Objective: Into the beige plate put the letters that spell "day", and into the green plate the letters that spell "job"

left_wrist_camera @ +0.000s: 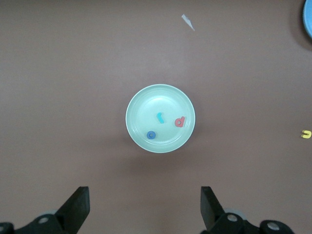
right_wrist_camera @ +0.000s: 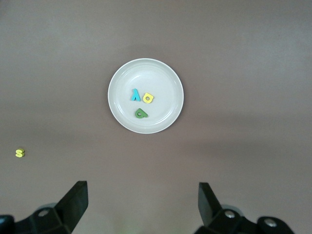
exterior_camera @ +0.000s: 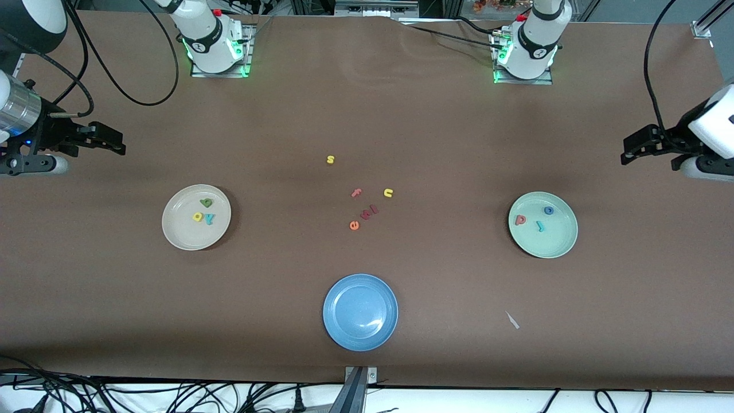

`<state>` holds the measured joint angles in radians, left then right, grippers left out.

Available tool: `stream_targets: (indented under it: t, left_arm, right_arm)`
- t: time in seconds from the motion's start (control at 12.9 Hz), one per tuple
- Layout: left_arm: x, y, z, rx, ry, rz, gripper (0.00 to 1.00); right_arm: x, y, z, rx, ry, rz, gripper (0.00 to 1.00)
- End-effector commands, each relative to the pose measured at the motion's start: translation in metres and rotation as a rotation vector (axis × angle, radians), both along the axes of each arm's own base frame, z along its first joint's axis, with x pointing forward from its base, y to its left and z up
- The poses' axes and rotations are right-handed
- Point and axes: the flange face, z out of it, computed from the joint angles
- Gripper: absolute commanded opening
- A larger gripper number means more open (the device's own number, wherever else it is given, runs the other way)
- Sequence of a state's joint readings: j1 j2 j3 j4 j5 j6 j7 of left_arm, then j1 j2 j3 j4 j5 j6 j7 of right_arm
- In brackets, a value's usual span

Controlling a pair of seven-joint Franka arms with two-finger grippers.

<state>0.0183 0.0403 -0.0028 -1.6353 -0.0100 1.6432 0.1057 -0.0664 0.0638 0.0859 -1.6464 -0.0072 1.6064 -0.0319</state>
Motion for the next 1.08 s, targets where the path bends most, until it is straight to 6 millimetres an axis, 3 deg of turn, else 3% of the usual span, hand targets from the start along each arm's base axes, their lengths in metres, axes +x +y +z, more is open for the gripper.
stream_targets:
  t: [0.0, 0.39, 0.62, 1.0]
  left_arm:
    - [-0.014, 0.003, -0.004, 0.033, -0.022, -0.021, 1.0]
    - [-0.012, -0.012, 0.009, 0.028, -0.035, -0.039, 1.0]
    - [-0.01, -0.013, 0.003, 0.034, -0.011, -0.042, 1.0]
    - [-0.014, -0.013, 0.01, 0.03, 0.008, -0.041, 1.0]
  right_arm:
    - [-0.002, -0.001, 0.001, 0.0, -0.003, -0.01, 1.0]
    - [-0.002, -0.001, 0.001, 0.0, -0.003, -0.01, 1.0]
    - [-0.002, -0.001, 0.001, 0.0, -0.003, -0.01, 1.0]
    - [-0.002, -0.001, 0.001, 0.0, -0.003, -0.01, 1.0]
